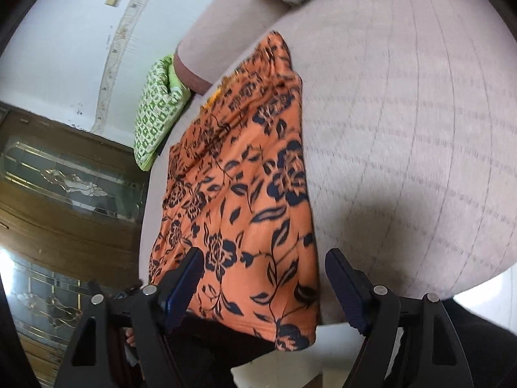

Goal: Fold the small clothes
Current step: 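Grasp the blouse hem with both tools and lift it toward the collar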

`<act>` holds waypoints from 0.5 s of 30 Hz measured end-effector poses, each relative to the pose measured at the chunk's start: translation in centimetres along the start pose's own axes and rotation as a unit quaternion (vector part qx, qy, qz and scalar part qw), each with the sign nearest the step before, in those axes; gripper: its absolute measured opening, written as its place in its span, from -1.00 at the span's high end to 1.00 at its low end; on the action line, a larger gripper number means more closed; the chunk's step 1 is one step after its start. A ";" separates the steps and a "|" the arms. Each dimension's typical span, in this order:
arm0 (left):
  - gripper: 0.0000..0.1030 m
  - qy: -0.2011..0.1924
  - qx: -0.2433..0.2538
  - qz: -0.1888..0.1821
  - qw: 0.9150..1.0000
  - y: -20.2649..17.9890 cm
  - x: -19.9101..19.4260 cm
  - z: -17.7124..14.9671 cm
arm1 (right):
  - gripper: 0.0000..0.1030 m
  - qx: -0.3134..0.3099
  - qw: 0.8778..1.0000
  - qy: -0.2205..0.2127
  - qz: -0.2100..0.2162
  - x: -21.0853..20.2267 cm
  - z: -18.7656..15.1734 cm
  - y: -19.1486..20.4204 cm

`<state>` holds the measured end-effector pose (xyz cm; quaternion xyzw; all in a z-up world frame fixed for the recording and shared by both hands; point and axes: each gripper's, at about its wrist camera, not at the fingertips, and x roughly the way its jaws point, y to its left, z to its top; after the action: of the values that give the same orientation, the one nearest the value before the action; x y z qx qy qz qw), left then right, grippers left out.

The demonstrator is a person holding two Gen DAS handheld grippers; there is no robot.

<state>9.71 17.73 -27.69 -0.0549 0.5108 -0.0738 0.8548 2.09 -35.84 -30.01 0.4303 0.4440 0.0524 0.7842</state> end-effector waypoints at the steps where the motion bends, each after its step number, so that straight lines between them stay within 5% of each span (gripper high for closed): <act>1: -0.26 0.008 0.005 -0.009 1.000 -0.2 0.5 0.0 | -0.53 0.006 1.000 0.006 0.000 0.2 -0.1 -0.2; 6: -0.25 0.016 0.036 -0.012 0.999 -1.9 1.4 -0.6 | -0.48 0.029 0.999 0.016 -0.012 0.6 -0.4 -1.5; 9: -0.42 0.025 0.030 -0.014 0.999 -2.0 1.8 -0.5 | -0.40 0.039 0.999 0.026 0.003 0.6 -0.4 -2.1; 15: -0.42 0.033 0.008 -0.045 0.998 -1.6 2.4 -0.2 | -0.22 0.004 0.996 0.083 -0.021 3.1 -1.9 -1.1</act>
<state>10.56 15.74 -29.55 -0.0685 0.5353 -0.1177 0.8336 2.25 -33.91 -33.30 0.4182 0.5171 0.0694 0.7436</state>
